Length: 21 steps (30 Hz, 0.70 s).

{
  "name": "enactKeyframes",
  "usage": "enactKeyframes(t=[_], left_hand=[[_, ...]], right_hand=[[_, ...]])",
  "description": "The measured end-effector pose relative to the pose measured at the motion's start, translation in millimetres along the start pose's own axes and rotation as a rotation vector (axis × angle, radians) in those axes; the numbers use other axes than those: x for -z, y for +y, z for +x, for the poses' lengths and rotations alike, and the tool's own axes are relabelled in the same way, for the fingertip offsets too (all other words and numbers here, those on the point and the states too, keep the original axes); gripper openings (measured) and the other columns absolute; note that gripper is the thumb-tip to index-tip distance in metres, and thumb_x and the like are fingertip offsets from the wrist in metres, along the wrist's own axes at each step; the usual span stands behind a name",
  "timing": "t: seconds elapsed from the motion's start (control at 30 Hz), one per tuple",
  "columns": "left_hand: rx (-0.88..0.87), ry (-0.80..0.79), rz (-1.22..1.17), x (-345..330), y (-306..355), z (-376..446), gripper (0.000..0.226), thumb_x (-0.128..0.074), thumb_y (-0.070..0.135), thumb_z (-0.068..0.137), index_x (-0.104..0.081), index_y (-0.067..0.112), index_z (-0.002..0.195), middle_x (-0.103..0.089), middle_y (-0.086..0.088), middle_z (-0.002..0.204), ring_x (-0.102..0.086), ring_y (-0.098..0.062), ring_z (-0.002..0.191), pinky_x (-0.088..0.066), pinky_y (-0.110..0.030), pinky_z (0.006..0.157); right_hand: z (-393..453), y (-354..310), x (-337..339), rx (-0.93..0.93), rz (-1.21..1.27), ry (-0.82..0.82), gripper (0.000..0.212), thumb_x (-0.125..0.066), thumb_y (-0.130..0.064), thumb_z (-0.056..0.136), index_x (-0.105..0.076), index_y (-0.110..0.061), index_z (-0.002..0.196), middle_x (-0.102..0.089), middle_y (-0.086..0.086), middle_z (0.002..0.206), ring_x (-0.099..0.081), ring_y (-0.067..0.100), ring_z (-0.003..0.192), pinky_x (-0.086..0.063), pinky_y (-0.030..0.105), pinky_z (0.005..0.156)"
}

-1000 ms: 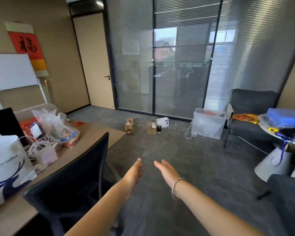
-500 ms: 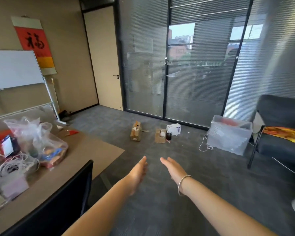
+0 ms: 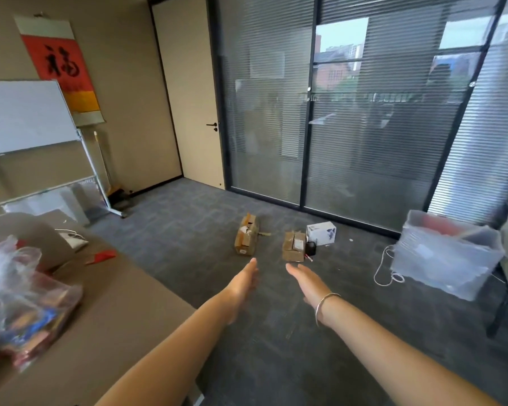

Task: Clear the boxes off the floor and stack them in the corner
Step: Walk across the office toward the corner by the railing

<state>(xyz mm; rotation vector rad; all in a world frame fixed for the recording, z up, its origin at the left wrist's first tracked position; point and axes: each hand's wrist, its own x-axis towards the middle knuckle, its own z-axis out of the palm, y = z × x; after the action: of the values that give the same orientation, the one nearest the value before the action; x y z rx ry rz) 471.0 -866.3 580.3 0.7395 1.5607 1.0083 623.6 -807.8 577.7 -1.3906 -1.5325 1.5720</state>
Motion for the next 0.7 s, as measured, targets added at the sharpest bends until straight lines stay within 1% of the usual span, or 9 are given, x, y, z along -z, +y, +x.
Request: enactKeyframes(t=[0.13, 0.17, 0.23, 0.27, 0.37, 0.47, 0.5, 0.6, 0.7], left_hand=[[-0.012, 0.045, -0.095, -6.2, 34.9, 68.7, 0.06, -0.023, 0.048, 0.103, -0.028, 0.012, 0.152, -0.031, -0.006, 0.157, -0.027, -0.023, 0.145, -0.017, -0.035, 0.117], [-0.026, 0.063, -0.12, -10.9, 46.8, 95.1, 0.058, -0.023, 0.045, 0.104, -0.029, 0.01, 0.151, -0.033, -0.007, 0.155, -0.03, -0.022, 0.143, -0.021, -0.033, 0.114], [-0.031, 0.113, -0.134, -9.8, 62.4, 130.4, 0.056, -0.024, 0.043, 0.105, -0.035, 0.009, 0.148, -0.046, -0.008, 0.144, -0.045, -0.02, 0.131, -0.035, -0.027, 0.099], [-0.031, 0.143, -0.137, -12.9, 74.6, 155.2, 0.056, -0.025, 0.044, 0.104, -0.037, 0.01, 0.146, -0.049, -0.009, 0.14, -0.049, -0.019, 0.125, -0.036, -0.026, 0.094], [-0.035, 0.213, -0.16, -14.3, 97.1, 206.5, 0.057, -0.027, 0.047, 0.103, -0.036, 0.012, 0.147, -0.043, -0.008, 0.148, -0.039, -0.022, 0.137, -0.027, -0.03, 0.107], [-0.017, 0.224, -0.174, -14.4, 112.7, 247.9, 0.057, -0.027, 0.048, 0.103, -0.036, 0.013, 0.147, -0.043, -0.007, 0.148, -0.036, -0.021, 0.139, -0.026, -0.027, 0.105], [-0.001, 0.227, -0.177, -14.0, 118.9, 263.3, 0.058, -0.027, 0.049, 0.102, -0.036, 0.014, 0.147, -0.042, -0.007, 0.149, -0.036, -0.02, 0.139, -0.026, -0.028, 0.107], [0.019, 0.256, -0.167, -1.0, 130.9, 317.2, 0.062, -0.028, 0.053, 0.101, -0.033, 0.016, 0.15, -0.039, -0.007, 0.152, -0.033, -0.021, 0.142, -0.021, -0.033, 0.115], [0.057, 0.27, -0.178, 16.8, 148.0, 374.8, 0.066, -0.026, 0.057, 0.1, -0.029, 0.017, 0.152, -0.034, -0.007, 0.155, -0.028, -0.022, 0.145, -0.015, -0.041, 0.121]], right_hand=[[89.2, -20.5, 17.4, 0.021, -0.026, -0.027, 0.07, -0.05, -0.051, 0.093, -0.027, -0.02, 0.151, -0.027, -0.002, 0.156, -0.028, 0.021, 0.142, -0.026, 0.044, 0.115], [121.7, -26.1, 24.8, 0.032, -0.024, -0.048, 0.069, -0.05, -0.05, 0.093, -0.027, -0.019, 0.151, -0.027, -0.001, 0.156, -0.028, 0.021, 0.142, -0.026, 0.044, 0.115], [158.4, -40.2, 32.9, 0.047, -0.056, -0.066, 0.068, -0.051, -0.049, 0.094, -0.029, -0.019, 0.15, -0.028, 0.0, 0.155, -0.029, 0.021, 0.142, -0.027, 0.043, 0.115], [188.9, -49.7, 39.9, 0.041, -0.073, -0.095, 0.067, -0.051, -0.048, 0.094, -0.029, -0.019, 0.15, -0.028, 0.0, 0.155, -0.03, 0.021, 0.141, -0.028, 0.043, 0.115], [248.0, -70.6, 52.3, 0.067, -0.109, -0.146, 0.069, -0.051, -0.05, 0.093, -0.029, -0.019, 0.15, -0.029, 0.0, 0.155, -0.03, 0.021, 0.141, -0.027, 0.044, 0.115], [296.9, -87.3, 57.4, 0.052, -0.131, -0.175, 0.069, -0.052, -0.051, 0.092, -0.029, -0.019, 0.15, -0.03, 0.001, 0.155, -0.031, 0.023, 0.141, -0.027, 0.044, 0.115], [315.4, -91.0, 56.8, 0.038, -0.132, -0.199, 0.069, -0.051, -0.05, 0.093, -0.028, -0.019, 0.15, -0.03, 0.002, 0.155, -0.03, 0.023, 0.141, -0.027, 0.044, 0.115], [367.0, -99.7, 51.7, 0.041, -0.173, -0.262, 0.066, -0.049, -0.047, 0.096, -0.027, -0.017, 0.15, -0.028, 0.003, 0.156, -0.029, 0.024, 0.142, -0.027, 0.042, 0.116], [422.0, -111.0, 43.4, 0.016, -0.171, -0.302, 0.058, -0.049, -0.04, 0.098, -0.033, -0.014, 0.147, -0.033, 0.004, 0.152, -0.033, 0.024, 0.139, -0.029, 0.038, 0.113]])
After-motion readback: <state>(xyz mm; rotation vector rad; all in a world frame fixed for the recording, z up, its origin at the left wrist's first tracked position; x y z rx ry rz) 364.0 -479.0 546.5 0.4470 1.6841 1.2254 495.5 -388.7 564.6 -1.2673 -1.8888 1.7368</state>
